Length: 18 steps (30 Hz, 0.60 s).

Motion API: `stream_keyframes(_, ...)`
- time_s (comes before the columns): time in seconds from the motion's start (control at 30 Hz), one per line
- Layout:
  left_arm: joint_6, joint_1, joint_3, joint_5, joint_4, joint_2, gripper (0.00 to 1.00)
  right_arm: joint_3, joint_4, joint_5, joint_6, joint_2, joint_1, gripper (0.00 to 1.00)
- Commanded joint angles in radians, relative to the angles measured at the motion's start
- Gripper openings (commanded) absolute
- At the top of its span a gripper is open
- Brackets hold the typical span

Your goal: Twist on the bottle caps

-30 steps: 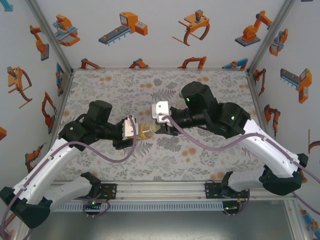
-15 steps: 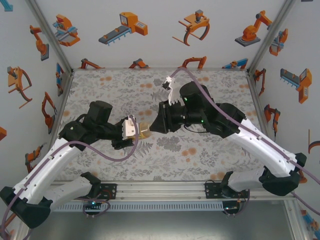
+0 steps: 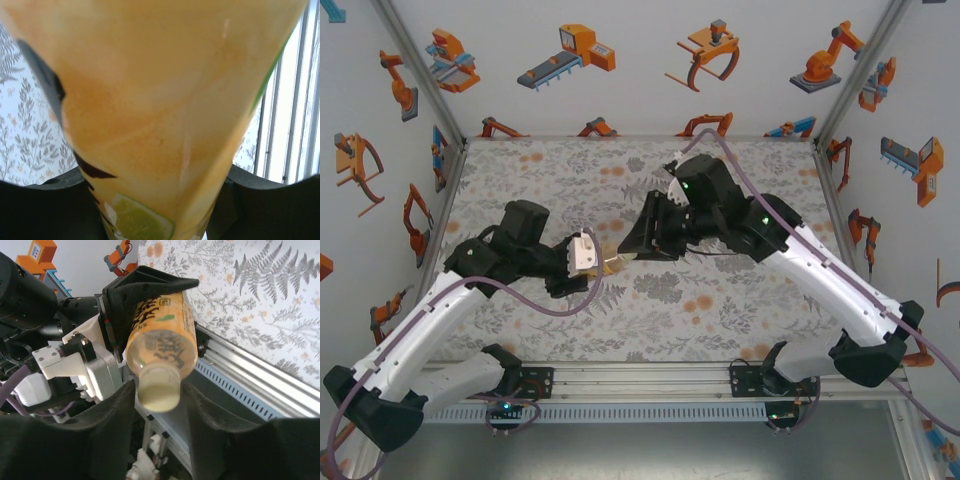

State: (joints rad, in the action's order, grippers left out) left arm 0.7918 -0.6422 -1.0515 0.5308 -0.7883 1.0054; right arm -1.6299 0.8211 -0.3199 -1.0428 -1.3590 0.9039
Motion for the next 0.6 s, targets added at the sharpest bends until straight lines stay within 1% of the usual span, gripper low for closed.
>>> stream_keyframes(0.0,0.014,-0.011,-0.027,0.083,0.076,0.006,0.00,-0.084,0.014,0.033,0.159,-0.004,0.004,0.56)
stream_keyframes(0.03,0.015,-0.011,-0.027,0.083,0.077,0.007,0.00,-0.104,0.019,0.044,0.223,0.005,0.004,0.60)
stream_keyframes(0.1,0.014,-0.010,-0.029,0.082,0.075,0.006,0.00,-0.140,0.026,0.073,0.332,0.022,0.004,0.65)
stream_keyframes(0.2,0.013,-0.010,-0.033,0.081,0.068,0.003,0.00,-0.151,0.022,0.100,0.509,0.053,0.003,0.66)
stream_keyframes(0.27,0.014,-0.011,-0.033,0.084,0.066,0.000,0.00,-0.143,0.002,0.088,0.631,0.071,0.003,0.66)
stream_keyframes(0.3,0.014,-0.011,-0.035,0.084,0.062,0.000,0.00,-0.142,-0.008,0.068,0.701,0.075,0.003,0.67)
stream_keyframes(0.47,0.011,-0.010,-0.038,0.089,0.042,-0.009,0.00,-0.172,0.019,-0.132,1.092,0.064,0.004,0.67)
stream_keyframes(0.57,0.002,-0.011,-0.038,0.099,0.035,-0.017,0.00,-0.184,0.058,-0.217,1.315,0.057,0.004,0.63)
